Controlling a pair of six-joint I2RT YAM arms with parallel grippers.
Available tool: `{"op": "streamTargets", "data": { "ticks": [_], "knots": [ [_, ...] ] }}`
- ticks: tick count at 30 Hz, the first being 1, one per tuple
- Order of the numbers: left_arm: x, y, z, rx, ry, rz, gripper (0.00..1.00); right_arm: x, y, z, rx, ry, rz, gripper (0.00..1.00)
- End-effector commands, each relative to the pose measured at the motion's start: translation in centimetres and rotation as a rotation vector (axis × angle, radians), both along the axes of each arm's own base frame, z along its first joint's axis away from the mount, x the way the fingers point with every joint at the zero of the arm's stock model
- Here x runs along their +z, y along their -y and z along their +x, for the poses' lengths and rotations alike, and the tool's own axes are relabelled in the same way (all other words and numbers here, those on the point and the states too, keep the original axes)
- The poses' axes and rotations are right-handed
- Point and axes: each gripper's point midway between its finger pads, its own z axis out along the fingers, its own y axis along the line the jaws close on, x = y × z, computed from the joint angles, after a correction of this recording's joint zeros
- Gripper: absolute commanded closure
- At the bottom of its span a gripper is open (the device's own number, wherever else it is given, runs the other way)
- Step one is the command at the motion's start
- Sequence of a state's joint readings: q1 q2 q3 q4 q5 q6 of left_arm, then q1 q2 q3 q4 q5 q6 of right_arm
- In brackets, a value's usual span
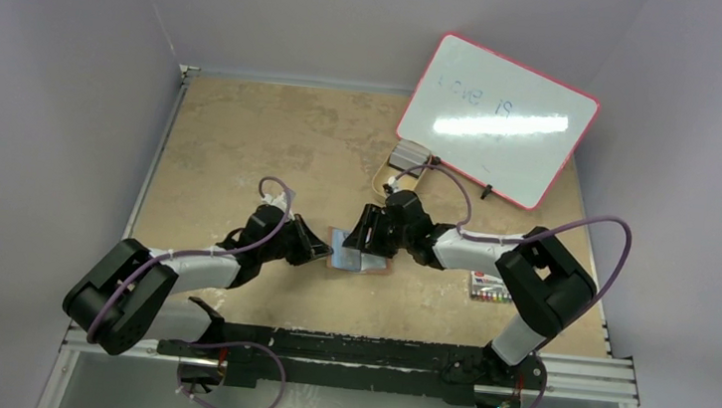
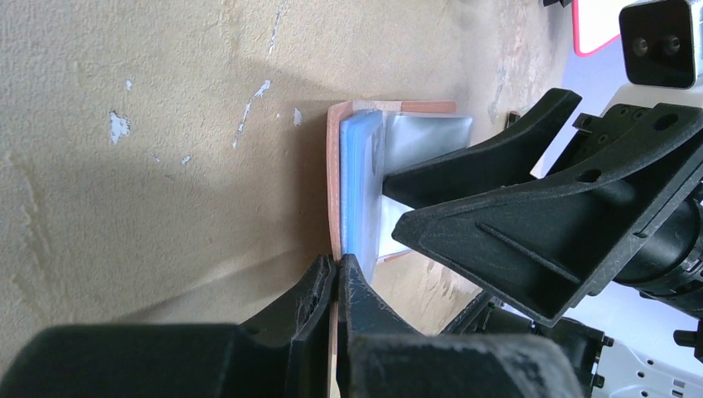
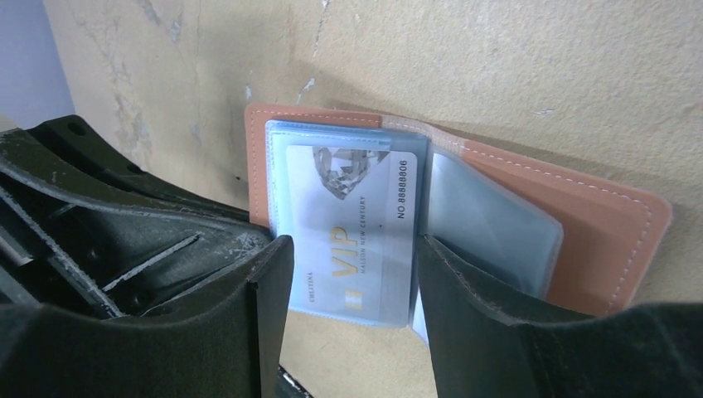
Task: Put the credit cards into the card holder
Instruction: Insert the credit card into the card holder.
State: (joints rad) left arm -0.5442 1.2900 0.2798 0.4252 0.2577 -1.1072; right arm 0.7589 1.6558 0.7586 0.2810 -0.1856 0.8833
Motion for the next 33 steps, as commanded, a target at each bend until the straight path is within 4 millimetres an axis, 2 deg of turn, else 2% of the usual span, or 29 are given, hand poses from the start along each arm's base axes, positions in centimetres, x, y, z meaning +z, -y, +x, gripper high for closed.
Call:
{"op": "streamTargets", "data": {
  "ticks": [1,5,11,14,17,23,29,33],
  "knots": [
    [1.1,0.5,0.4,-0.013,0.04,-0.028,1.0,1.7,-1.6,0.2,0.023,0.017,0.084,0.42],
    [1.1,0.7,0.3,-0.023,0.037,-0.028,1.0,2.8,-2.2,-0.1,0.044,0.025,0.144,0.44],
    [1.3,0.8,0.5,-0.033,0.04,-0.021,1.0,2.7,-2.6,-0.6,0.061,0.005,0.172,0.45],
    [1.5,0.8,0.5,-0.031,0.045,-0.021,1.0,2.3,-1.8,-1.2,0.063,-0.012,0.134,0.45],
    [1.4,0.7,0.4,-0.031,0.041,-0.012,1.0,2.2,-0.7,-0.7,0.033,0.016,0.072,0.47],
    [1.9,0.5,0.4,-0.032,0.049,0.0,1.0,1.6,0.5,-0.4,0.016,0.036,-0.001,0.57],
    [2.7,0.4,0.6,-0.026,0.058,0.005,1.0,1.0,1.3,-0.1,0.006,0.057,-0.051,0.71],
    [2.8,0.4,0.7,-0.023,0.059,0.01,1.0,0.0,1.9,0.4,-0.009,0.075,-0.098,0.78]
  ]
}}
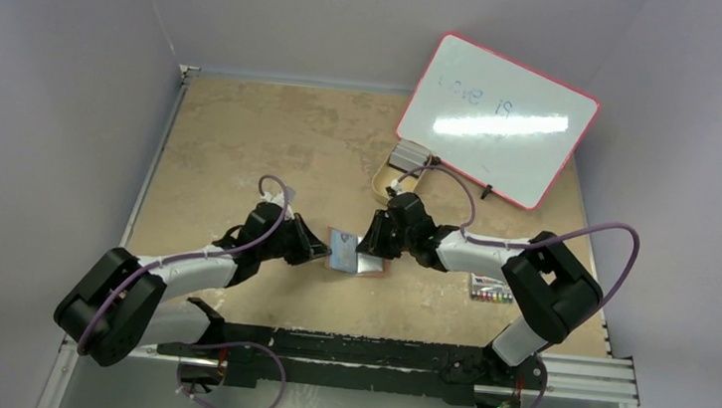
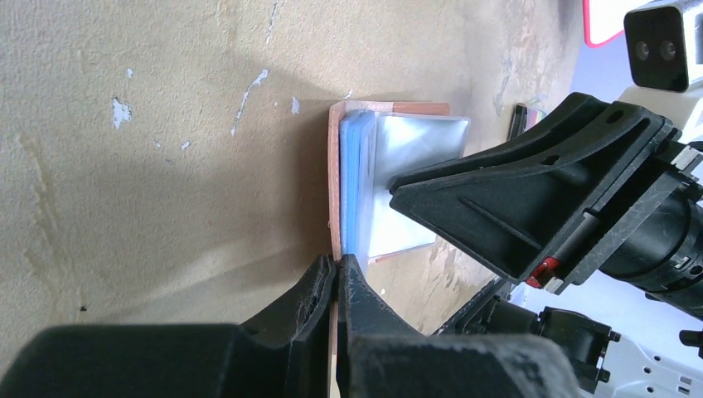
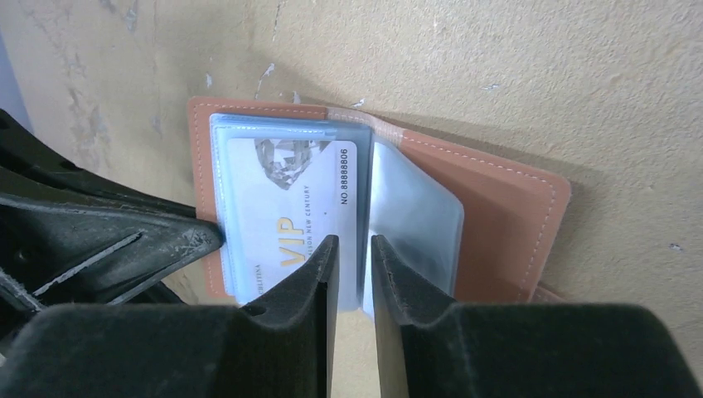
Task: Put the credit cards into the card holder
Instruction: Insert the credit card into the card holder.
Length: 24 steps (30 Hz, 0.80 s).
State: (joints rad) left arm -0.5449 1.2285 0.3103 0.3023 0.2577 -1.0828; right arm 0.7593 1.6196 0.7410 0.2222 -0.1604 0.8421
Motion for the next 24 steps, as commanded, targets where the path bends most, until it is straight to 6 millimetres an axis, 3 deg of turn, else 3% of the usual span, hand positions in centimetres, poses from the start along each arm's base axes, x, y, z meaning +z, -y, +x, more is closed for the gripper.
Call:
{"op": "streamTargets", "data": {
  "ticks": [1,4,10,14,18,24],
  "knots": [
    [2.2,0.7,1.1,-0.01,0.07,-0.021,1.0,0.2,0.7,1.3,-0.022,0.075,-0.05,0.78],
    [2.7,1.0,1.3,-0.014,0.076,-0.035,1.0,-0.3,0.6,1.5,-0.024,0.076,-0.055,0.81],
    [3.4,1.7,1.8,-0.026,0.103,-0.072,0.81,-1.0,0.8,1.3,-0.021,0.068,-0.065,0.83],
    [3.0,2.0,1.9,-0.037,0.092,-0.073,0.76,-1.1,0.6,1.2,-0.015,0.066,-0.058,0.83],
    [2.8,2.2,2.2,-0.037,0.096,-0.08,0.76,-1.4,0.4,1.0,-0.004,0.058,-0.052,0.84],
    [3.5,2.6,2.4,-0.045,0.117,-0.105,0.84,-1.7,0.3,0.7,0.002,0.047,-0.03,0.84]
  ]
}}
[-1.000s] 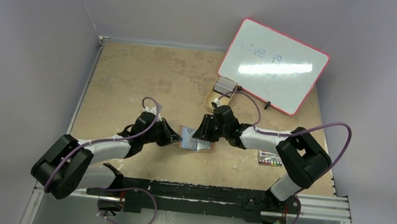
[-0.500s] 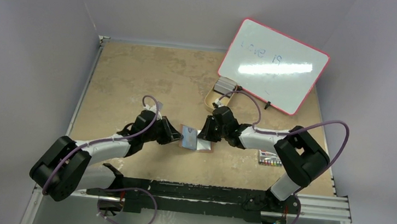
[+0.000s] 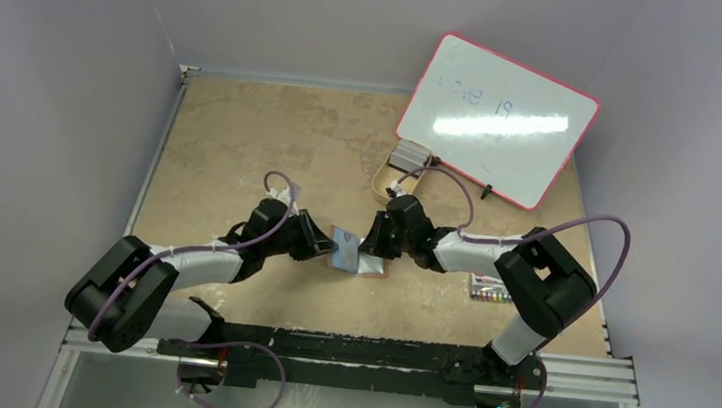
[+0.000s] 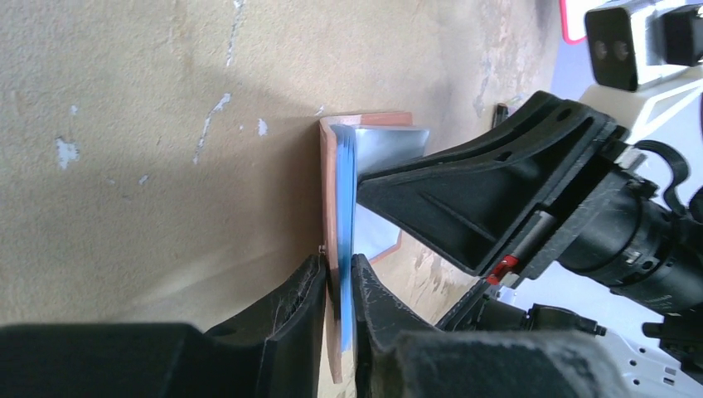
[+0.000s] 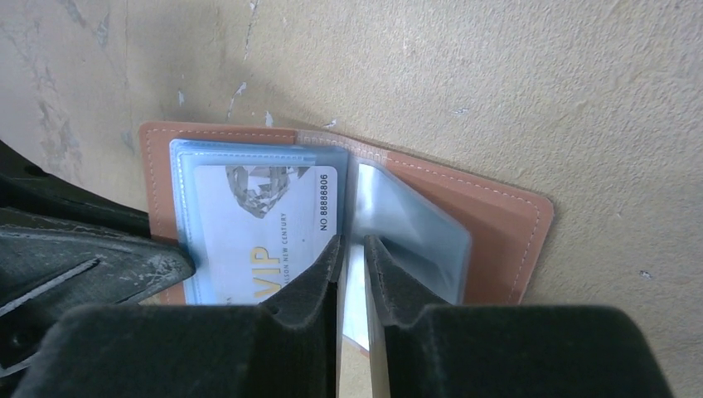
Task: Put the credit cards into the card holder
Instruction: Insert the credit card into the card holder.
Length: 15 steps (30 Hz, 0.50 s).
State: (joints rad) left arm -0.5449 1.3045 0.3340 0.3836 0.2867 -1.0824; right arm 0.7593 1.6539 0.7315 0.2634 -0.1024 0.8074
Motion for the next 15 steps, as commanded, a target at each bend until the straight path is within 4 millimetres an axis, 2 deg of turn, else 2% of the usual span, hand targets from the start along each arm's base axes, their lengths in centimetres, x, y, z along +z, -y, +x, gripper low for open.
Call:
{"op": "streamTargets", "data": {
  "ticks": [1,6,9,15],
  "knots": [
    [3.4,1.6,1.6,-0.019,0.103,-0.084,0.87,-0.6,-0.3,-0.4,0.021,-0.004,0.019,0.84],
    [4.6,2.0,1.6,-0.026,0.141,-0.125,0.96,-0.4,-0.4,-0.5,0.025,-0.001,0.029,0.84],
    [4.7,2.1,1.7,-0.028,0.143,-0.126,1.0,-0.4,-0.5,-0.5,0.028,-0.001,0.03,0.85],
    [4.4,2.5,1.4,-0.04,0.145,-0.137,1.0,-0.5,-0.5,-0.7,0.03,-0.004,0.04,0.85]
  ]
}}
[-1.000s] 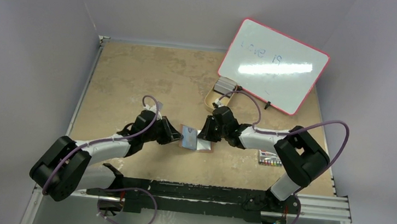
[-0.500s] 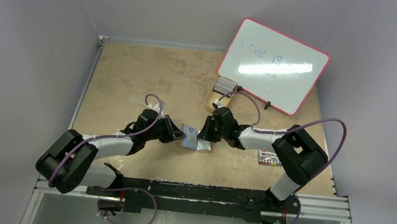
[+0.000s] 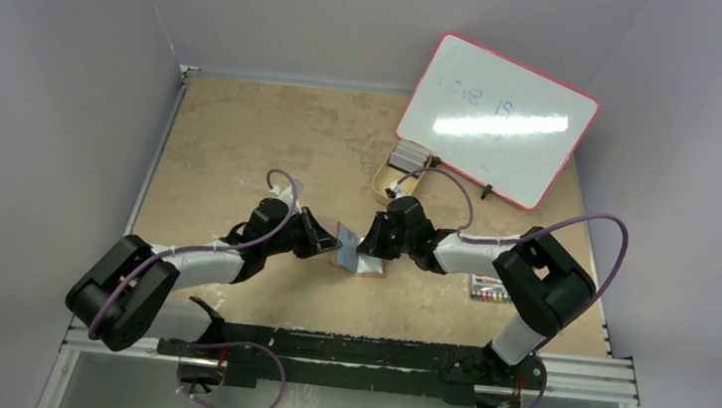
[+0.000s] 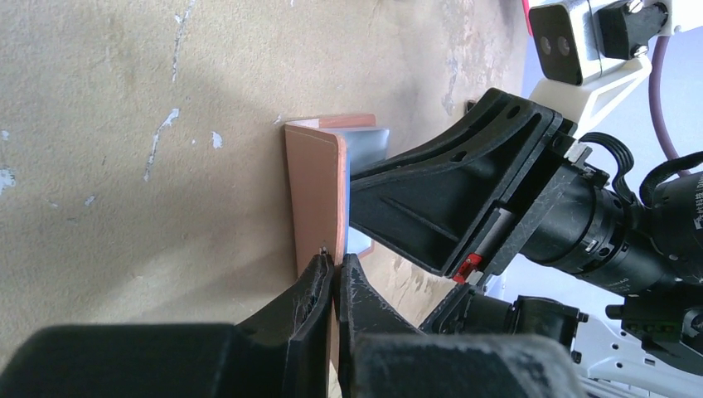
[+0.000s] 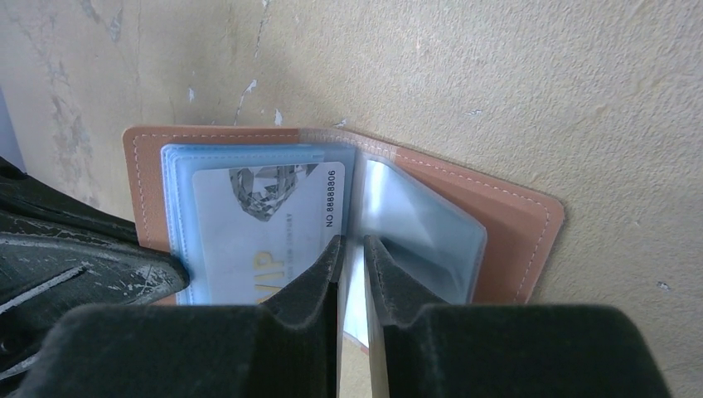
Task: Put the credit cards into the card holder
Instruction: Insert the credit card into the card holder.
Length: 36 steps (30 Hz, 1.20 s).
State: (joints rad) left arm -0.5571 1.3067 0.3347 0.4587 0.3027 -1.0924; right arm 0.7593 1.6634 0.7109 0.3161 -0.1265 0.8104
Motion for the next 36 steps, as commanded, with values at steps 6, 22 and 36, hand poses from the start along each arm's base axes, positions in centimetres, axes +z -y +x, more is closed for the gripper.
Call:
{"op": "streamTargets", "data": {
  "ticks": [6,22,36],
  "knots": [
    [3.6,2.4,0.8,-0.042,0.109,-0.162,1.0,-0.4,-0.1,-0.8,0.017,-0.008,0.025,0.83],
    [-1.8,0.6,0.8,-0.009,0.021,0.106,0.95,0.1,0.2,-0.9,0.012,0.012,0.034,0.77],
    [-2.1,1.2,0.6,-0.027,0.022,0.106,0.86,1.0,0.2,-1.7,0.031,-0.005,0.054,0.73]
  ]
}}
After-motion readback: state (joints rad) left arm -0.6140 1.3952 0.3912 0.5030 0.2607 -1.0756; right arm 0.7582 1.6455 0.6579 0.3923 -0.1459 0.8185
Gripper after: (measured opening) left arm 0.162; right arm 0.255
